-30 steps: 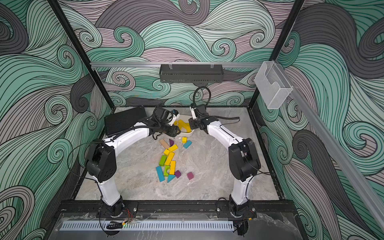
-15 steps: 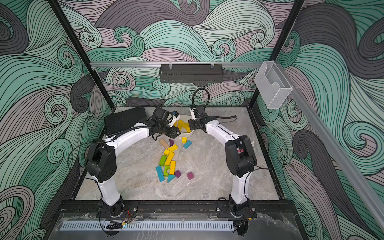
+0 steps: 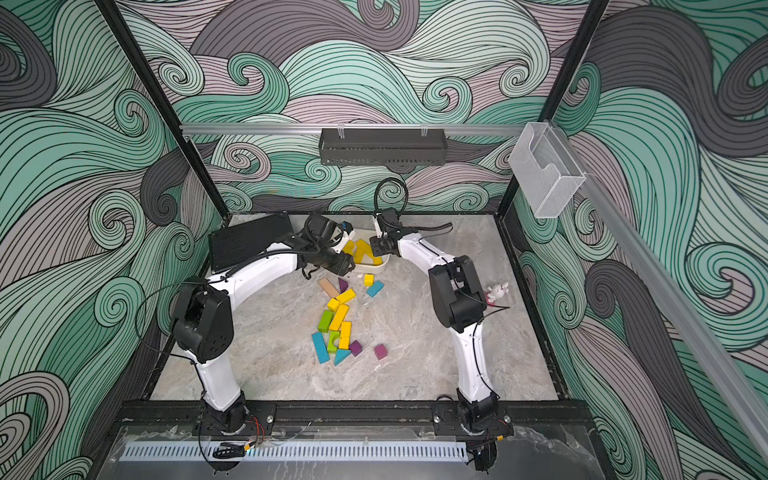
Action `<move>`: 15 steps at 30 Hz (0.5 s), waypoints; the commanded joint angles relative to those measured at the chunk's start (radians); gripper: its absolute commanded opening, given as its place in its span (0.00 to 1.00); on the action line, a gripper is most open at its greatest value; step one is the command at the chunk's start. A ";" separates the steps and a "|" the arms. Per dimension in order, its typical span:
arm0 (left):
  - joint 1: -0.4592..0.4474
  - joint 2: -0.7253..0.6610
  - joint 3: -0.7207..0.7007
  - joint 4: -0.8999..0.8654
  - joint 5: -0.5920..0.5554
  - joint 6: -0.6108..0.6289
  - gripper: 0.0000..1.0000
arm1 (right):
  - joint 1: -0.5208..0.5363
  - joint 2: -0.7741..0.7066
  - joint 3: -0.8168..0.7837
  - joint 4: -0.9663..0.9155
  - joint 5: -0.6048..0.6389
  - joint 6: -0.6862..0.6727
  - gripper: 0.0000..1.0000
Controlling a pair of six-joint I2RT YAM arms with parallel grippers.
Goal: Pick out the yellow building blocks
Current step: Place the building block in the storage box.
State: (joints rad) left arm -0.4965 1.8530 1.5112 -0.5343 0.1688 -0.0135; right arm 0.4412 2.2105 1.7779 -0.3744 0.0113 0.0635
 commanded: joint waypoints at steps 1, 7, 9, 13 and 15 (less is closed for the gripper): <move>0.030 0.015 0.034 -0.029 0.032 -0.029 0.56 | 0.007 0.024 0.067 -0.045 0.026 -0.005 0.42; 0.035 0.007 0.041 -0.043 0.025 -0.020 0.56 | 0.008 0.055 0.130 -0.064 0.028 -0.014 0.44; 0.035 0.006 0.040 -0.042 0.017 -0.017 0.56 | 0.009 0.047 0.133 -0.067 0.022 -0.014 0.44; 0.035 0.005 0.038 -0.040 0.016 -0.017 0.56 | 0.014 0.018 0.124 -0.071 0.005 -0.017 0.43; 0.035 0.000 0.032 -0.034 0.018 -0.018 0.56 | 0.017 0.000 0.112 -0.071 0.002 -0.017 0.43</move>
State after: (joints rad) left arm -0.4603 1.8576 1.5162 -0.5529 0.1734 -0.0269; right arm 0.4496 2.2467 1.8954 -0.4248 0.0204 0.0582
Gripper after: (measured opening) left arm 0.558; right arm 0.430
